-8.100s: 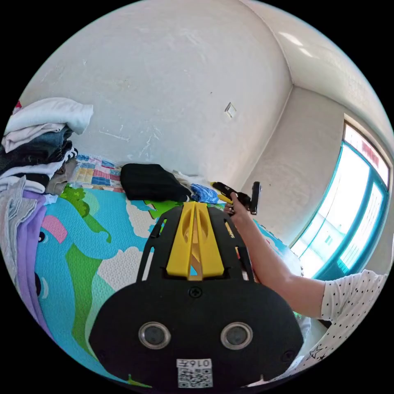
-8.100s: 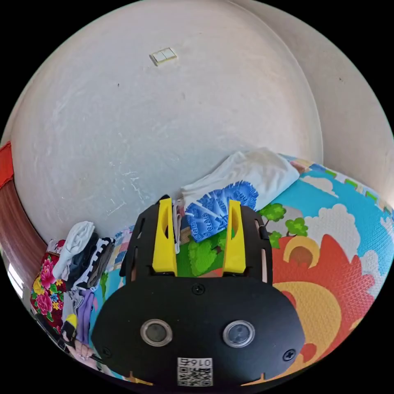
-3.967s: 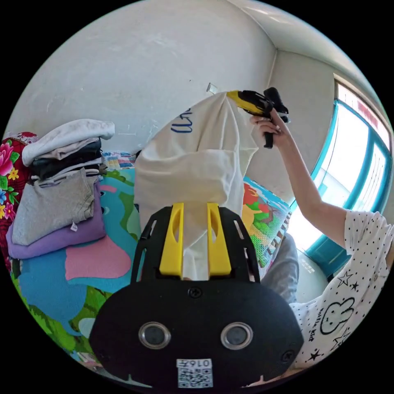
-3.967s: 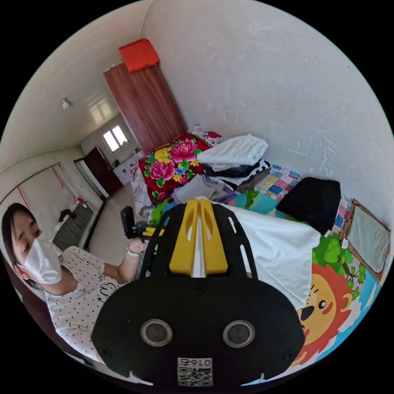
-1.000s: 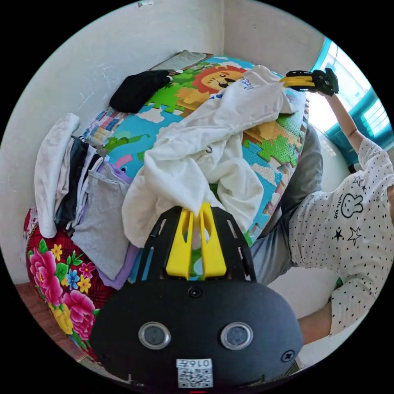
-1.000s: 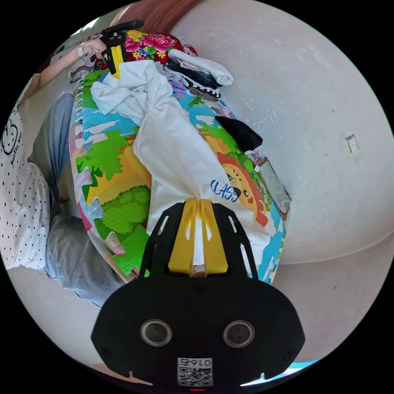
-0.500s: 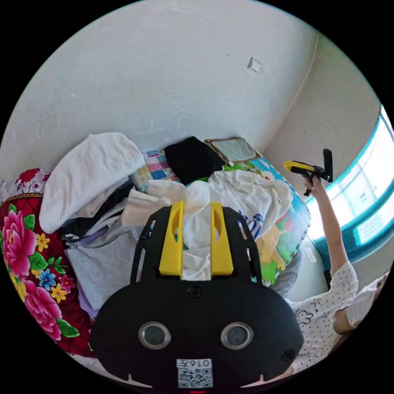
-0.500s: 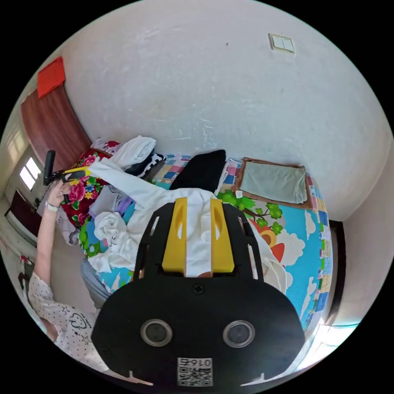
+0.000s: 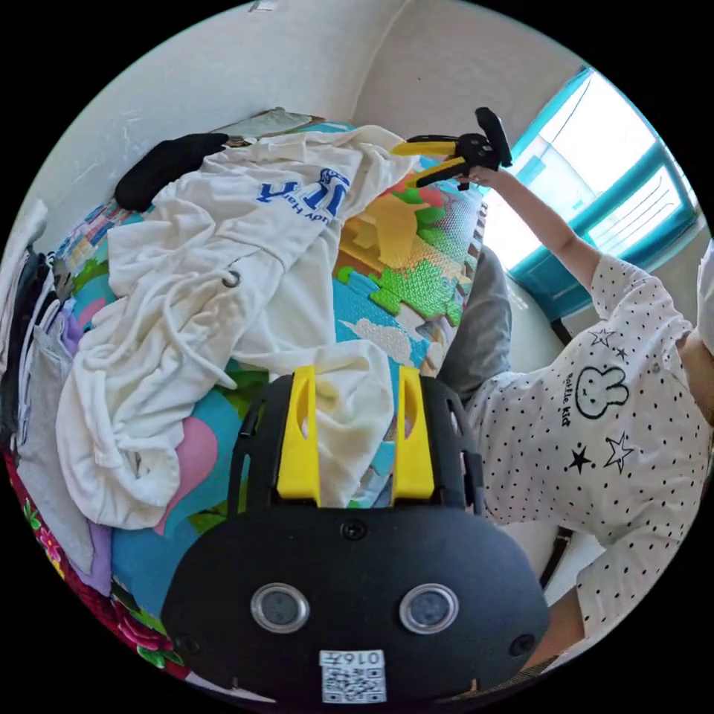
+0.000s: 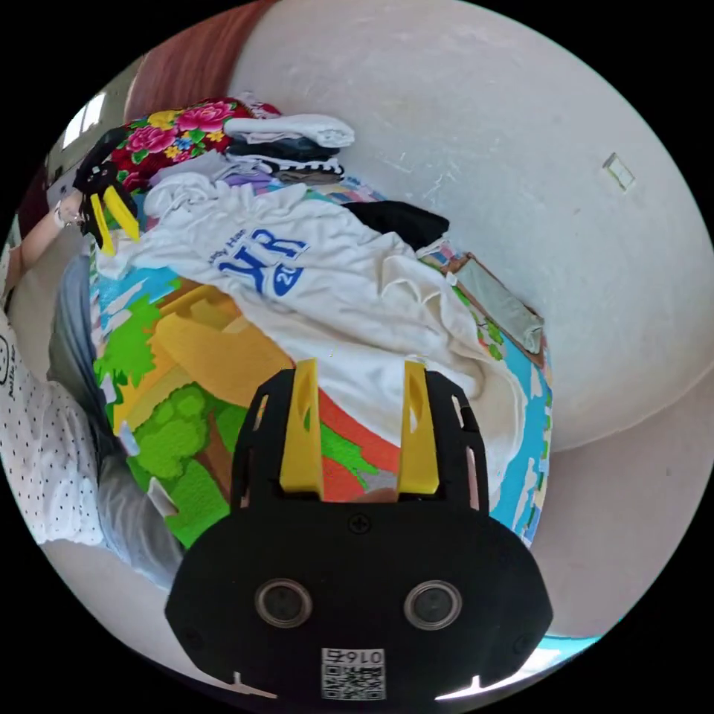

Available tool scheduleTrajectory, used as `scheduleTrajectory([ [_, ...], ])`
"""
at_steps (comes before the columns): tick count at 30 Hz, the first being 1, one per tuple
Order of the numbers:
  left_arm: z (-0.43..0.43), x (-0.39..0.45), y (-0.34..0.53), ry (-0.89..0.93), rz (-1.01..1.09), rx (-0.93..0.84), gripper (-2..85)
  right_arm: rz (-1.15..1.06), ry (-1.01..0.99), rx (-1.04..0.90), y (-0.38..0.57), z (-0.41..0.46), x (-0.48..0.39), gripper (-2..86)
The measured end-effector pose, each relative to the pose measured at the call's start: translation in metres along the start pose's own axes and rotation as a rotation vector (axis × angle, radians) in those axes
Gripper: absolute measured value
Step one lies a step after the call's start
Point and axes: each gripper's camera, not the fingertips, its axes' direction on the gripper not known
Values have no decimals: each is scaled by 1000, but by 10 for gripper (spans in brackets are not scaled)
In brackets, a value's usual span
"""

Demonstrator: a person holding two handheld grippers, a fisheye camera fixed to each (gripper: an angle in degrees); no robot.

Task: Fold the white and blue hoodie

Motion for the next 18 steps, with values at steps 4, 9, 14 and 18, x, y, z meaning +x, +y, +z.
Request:
scheduleTrajectory([
  [4, 13, 9, 8, -161, -15, 18, 78, -97, -83, 7, -20, 20, -35, 164],
  [9, -7, 23, 31, -146, 4, 113, 11, -91, 22, -77, -40, 58, -47, 47],
  [14, -97, 49, 78, -60, 17, 446, -1, -121, 26, -21, -32, 9, -49, 14],
  [18, -167, 103, 121, -121, 103, 669, -4, -124, -48, 144, -8, -57, -43, 8],
])
